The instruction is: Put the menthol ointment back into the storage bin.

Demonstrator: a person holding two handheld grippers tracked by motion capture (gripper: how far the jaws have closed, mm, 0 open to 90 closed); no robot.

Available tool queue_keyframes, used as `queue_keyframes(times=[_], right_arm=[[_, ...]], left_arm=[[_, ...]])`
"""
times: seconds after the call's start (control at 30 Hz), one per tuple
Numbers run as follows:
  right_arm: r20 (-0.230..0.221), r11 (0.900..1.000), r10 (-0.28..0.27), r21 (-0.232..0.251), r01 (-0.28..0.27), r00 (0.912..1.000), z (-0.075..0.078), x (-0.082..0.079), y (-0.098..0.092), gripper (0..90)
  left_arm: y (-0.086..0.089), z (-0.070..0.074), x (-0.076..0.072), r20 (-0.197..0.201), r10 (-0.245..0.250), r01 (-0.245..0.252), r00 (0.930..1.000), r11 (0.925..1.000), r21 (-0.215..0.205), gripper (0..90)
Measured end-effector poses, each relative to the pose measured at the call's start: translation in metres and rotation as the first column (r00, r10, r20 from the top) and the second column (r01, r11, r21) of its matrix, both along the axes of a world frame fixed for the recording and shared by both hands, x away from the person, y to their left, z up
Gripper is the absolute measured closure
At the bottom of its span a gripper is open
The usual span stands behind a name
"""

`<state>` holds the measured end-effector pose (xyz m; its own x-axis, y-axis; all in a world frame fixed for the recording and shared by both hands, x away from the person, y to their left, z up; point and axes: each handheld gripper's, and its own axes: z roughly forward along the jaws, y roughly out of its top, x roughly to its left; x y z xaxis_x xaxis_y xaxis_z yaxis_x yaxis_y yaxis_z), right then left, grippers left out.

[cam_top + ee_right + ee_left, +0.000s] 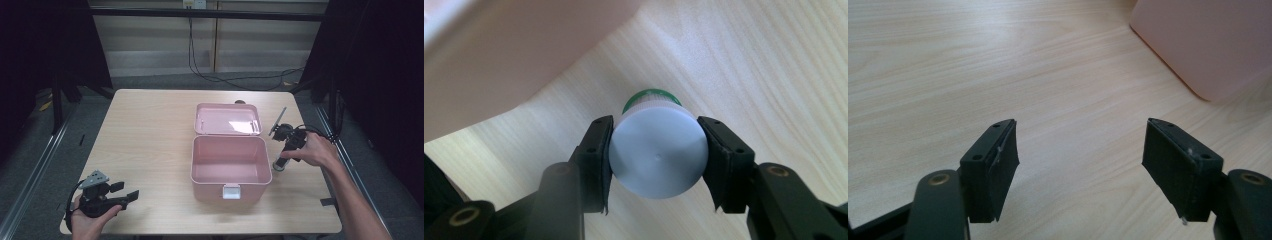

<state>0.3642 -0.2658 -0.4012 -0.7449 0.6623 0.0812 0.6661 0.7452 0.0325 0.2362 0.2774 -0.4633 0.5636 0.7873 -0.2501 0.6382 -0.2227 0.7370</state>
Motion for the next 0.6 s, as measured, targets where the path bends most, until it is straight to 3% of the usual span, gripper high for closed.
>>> queue_keyframes(times=[0.17,0.37,0.6], right_arm=[[-0.021,0.999,0.039,-0.003,-0.039,0.999,0.002,-0.002,0.007,51.2],[-0.022,0.999,0.032,0.013,-0.031,0.9993,0.007,-0.002,0.006,51.2],[-0.006,0.998,0.058,0.025,-0.058,0.9983,0.028,-0.003,0.008,51.2]], left_arm=[[0.0,0.0,0.0,0.0,-0.014,0.014,0.9999,0.9998,0.012,30.2],[-0.001,-0.001,0.0,-0.009,-0.018,0.018,0.9998,0.9998,0.007,29.9],[-0.002,-0.001,0.0,-0.01,-0.024,0.024,0.9997,0.9996,0.011,29.6]])
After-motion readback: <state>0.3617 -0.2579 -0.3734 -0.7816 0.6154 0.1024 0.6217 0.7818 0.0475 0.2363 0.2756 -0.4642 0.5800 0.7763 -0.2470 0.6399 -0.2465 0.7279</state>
